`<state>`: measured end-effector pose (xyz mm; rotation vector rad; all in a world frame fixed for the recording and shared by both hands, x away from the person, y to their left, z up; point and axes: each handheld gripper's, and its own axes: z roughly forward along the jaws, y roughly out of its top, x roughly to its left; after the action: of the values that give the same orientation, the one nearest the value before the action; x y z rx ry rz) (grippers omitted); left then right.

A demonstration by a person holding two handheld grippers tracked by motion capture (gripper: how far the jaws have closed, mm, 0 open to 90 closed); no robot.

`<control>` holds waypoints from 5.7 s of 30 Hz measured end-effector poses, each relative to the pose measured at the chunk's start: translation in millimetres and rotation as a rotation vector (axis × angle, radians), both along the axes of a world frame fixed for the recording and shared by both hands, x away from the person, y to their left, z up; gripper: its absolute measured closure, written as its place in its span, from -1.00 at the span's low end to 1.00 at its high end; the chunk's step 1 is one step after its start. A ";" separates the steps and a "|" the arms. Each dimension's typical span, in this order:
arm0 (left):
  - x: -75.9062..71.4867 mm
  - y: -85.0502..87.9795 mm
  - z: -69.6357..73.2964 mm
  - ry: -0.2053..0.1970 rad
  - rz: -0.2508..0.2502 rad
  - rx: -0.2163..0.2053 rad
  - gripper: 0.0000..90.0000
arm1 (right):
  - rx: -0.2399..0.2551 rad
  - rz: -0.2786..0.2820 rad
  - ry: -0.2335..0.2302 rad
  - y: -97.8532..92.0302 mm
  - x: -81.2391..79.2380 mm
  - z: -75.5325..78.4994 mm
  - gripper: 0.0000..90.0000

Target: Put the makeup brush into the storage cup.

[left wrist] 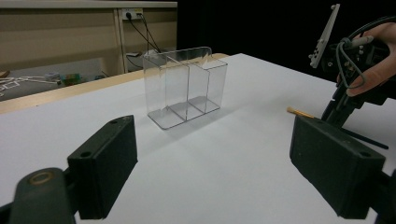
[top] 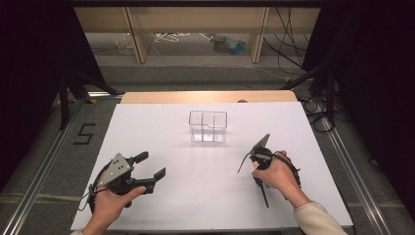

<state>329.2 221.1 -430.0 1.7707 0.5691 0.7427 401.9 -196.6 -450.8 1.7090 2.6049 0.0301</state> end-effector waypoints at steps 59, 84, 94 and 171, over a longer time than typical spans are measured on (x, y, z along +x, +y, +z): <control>0.1 0.1 -0.4 0.003 0.006 0.006 -0.66 | 0.195 0.102 -0.164 -11.0 -6.4 33.7 0.87; 0.0 0.2 -0.7 0.006 0.009 0.005 -0.66 | 0.333 0.184 -0.337 -15.8 -14.4 37.0 0.86; 0.2 0.2 -0.8 0.007 0.008 0.006 -0.66 | 0.348 0.208 -0.377 -17.2 -14.8 36.5 0.86; 0.1 0.4 -0.9 0.007 0.010 0.009 -0.66 | 0.540 0.302 -0.738 -15.2 -23.3 40.6 0.86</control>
<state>329.3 221.5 -431.0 1.7807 0.5803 0.7467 378.6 -211.7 -410.2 1.0393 2.3183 1.2034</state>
